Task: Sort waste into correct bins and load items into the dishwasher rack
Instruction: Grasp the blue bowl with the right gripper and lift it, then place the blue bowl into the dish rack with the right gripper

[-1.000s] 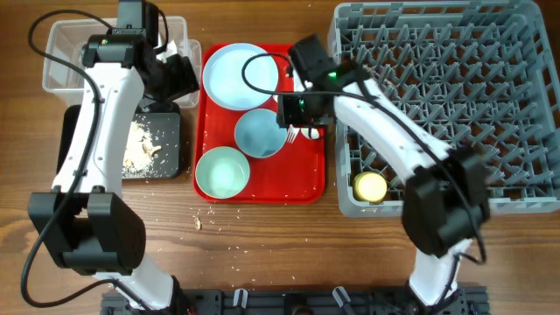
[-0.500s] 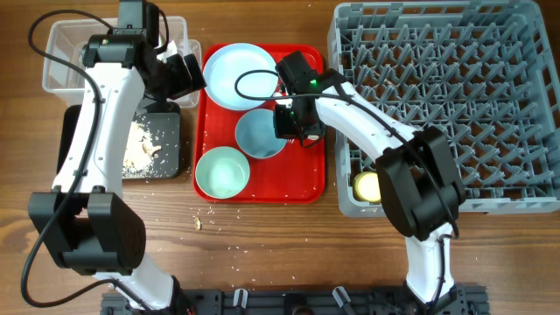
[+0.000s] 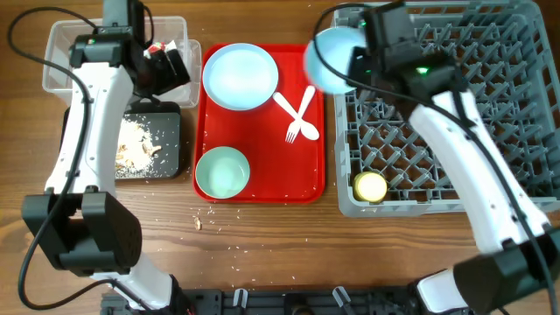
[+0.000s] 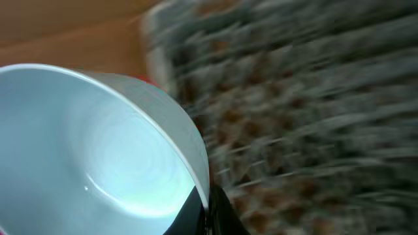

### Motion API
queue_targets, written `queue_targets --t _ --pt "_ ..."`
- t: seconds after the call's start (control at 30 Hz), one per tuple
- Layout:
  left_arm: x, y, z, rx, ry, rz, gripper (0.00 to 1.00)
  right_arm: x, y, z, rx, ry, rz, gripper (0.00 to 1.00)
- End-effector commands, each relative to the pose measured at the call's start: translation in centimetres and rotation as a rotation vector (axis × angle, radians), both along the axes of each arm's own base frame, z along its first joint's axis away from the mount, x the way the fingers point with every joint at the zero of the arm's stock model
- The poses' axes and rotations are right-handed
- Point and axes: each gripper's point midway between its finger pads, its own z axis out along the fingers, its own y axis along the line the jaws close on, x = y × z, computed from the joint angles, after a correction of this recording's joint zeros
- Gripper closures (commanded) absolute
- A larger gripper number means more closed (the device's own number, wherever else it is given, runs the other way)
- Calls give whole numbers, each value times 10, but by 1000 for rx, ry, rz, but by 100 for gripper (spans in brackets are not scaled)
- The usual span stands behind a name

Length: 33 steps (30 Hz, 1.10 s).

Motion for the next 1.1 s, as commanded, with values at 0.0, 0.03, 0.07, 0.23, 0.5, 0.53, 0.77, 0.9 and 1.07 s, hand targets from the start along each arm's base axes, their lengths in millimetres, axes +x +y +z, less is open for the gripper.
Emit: queue_targets --t 0.0,0.03,0.07,0.23,0.5,0.53,0.77,0.9,1.07 --pt "4 15 12 22 -35 33 0 1 -78 22 -350 -95 -290 96" --pt "4 15 12 22 -35 33 0 2 -84 26 -389 -111 -319 96" --pt "4 15 12 22 -35 33 0 4 -90 32 -434 -138 -351 96" --pt "4 15 12 22 -35 33 0 53 -86 44 -659 -212 -247 96" --pt "4 15 12 22 -35 33 0 121 -65 -7 -1042 -80 55 96" --pt "4 15 12 22 -35 33 0 126 -64 -17 -1063 -64 64 96" --pt "4 15 12 22 -35 33 0 136 -60 -61 -1083 -5 105 96" --pt "4 15 12 22 -35 33 0 136 -55 -68 -1088 6 121 96" --pt "4 15 12 22 -35 33 0 134 -40 -69 -1087 -7 149 96"
